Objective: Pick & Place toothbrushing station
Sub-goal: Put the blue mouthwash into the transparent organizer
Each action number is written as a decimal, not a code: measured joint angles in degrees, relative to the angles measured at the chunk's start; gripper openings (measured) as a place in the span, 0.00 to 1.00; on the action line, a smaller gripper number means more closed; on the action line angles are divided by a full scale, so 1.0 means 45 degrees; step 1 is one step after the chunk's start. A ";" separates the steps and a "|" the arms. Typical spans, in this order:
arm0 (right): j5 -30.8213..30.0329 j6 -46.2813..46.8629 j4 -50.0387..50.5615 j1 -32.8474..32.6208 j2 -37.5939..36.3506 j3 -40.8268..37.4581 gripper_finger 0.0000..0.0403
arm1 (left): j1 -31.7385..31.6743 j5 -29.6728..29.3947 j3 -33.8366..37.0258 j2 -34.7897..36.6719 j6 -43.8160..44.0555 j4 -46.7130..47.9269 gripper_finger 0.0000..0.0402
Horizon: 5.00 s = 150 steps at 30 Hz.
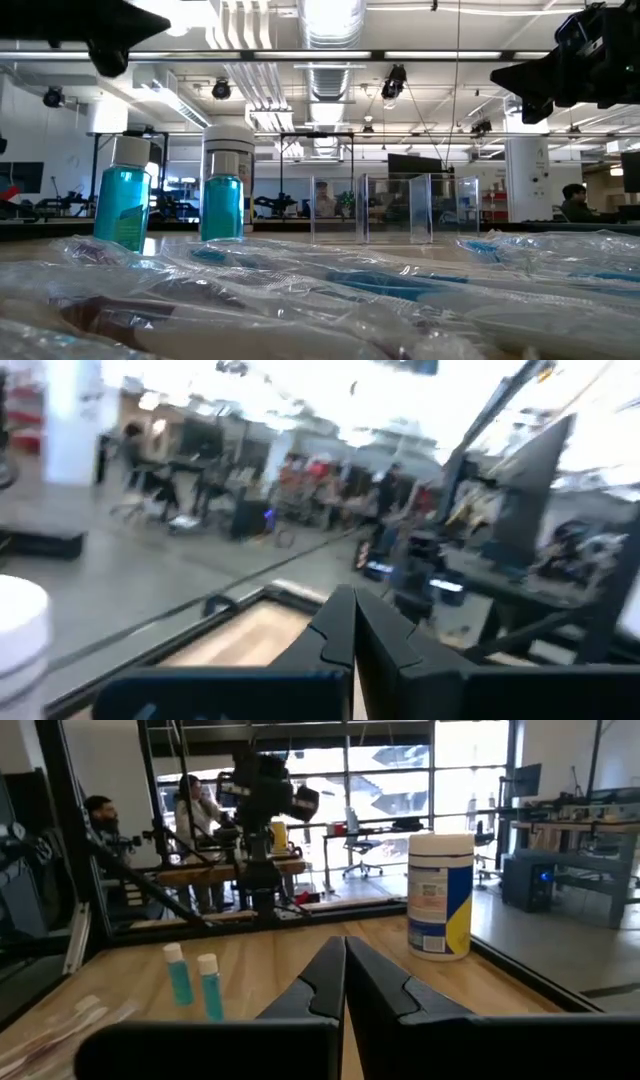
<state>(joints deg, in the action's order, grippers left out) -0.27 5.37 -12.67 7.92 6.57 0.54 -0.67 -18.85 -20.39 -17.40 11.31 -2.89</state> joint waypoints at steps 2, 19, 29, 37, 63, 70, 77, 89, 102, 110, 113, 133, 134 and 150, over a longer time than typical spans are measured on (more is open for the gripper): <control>-0.0012 0.0005 0.0005 0.0000 0.0000 0.0000 0.02 | 0.0000 -0.0151 -0.1397 -0.1375 0.0366 0.1420 0.00; 0.0000 -0.1686 0.0097 -0.0005 -0.0005 0.0000 0.02 | 0.0638 -0.1144 -1.1296 -1.2279 0.3754 1.2542 0.09; 0.0004 -0.2342 0.0097 -0.0005 -0.0001 0.0000 0.02 | 0.2187 -0.0555 -1.3274 -1.4749 0.5237 1.3872 0.36; -0.0073 -0.2914 0.0097 -0.0005 0.0000 0.0000 0.02 | 0.2443 0.1197 -1.3330 -1.5504 0.4976 1.3924 0.55; -0.1311 -0.2900 0.0097 0.0000 0.0005 0.0000 0.02 | 0.3759 0.1652 -1.3330 -1.6649 0.3979 1.1574 0.57; -0.1311 -0.2853 0.0097 -0.0005 0.0000 0.0000 0.02 | 0.3714 0.1922 -1.3627 -1.7021 0.6752 1.2105 0.57; -0.1311 -0.2856 0.0097 -0.0005 0.0000 0.0000 0.02 | 0.3502 0.2651 -1.3760 -1.7083 0.7003 1.2438 0.57; -0.1697 -0.2901 0.0092 0.0000 0.0000 0.0000 0.02 | 0.2407 0.3981 -1.3748 -1.7084 0.7591 1.2740 0.57; -0.1760 -0.2969 0.0087 0.0000 0.0000 0.0000 0.02 | 0.2671 0.3847 -1.4010 -1.7987 0.6387 1.3297 0.57; -0.2153 -0.2982 0.0084 0.0000 0.0001 0.0000 0.02 | 0.2652 0.3832 -1.5335 -1.9071 0.6305 1.5142 0.57; -0.2321 -0.2963 0.0083 0.0000 0.0005 0.0000 0.02 | 0.2652 0.3683 -1.5727 -1.9424 0.6301 1.5534 0.57; -0.2312 -0.2958 0.0092 -0.0005 0.0000 0.0000 0.02 | 0.2725 0.3278 -1.5188 -1.9731 0.5494 1.5277 0.57; -0.2307 -0.2958 0.0092 -0.0005 0.0000 0.0000 0.02 | 0.2725 0.3278 -1.5117 -1.9731 0.5501 1.5269 0.57; -0.2302 -0.3002 0.0092 0.0000 0.0000 0.0000 0.02 | 0.2749 0.3190 -1.4982 -1.9879 0.5526 1.4933 0.57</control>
<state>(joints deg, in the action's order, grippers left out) -10.63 -8.14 -12.25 7.92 6.57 0.54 11.70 -4.49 -87.81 -106.86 36.17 64.31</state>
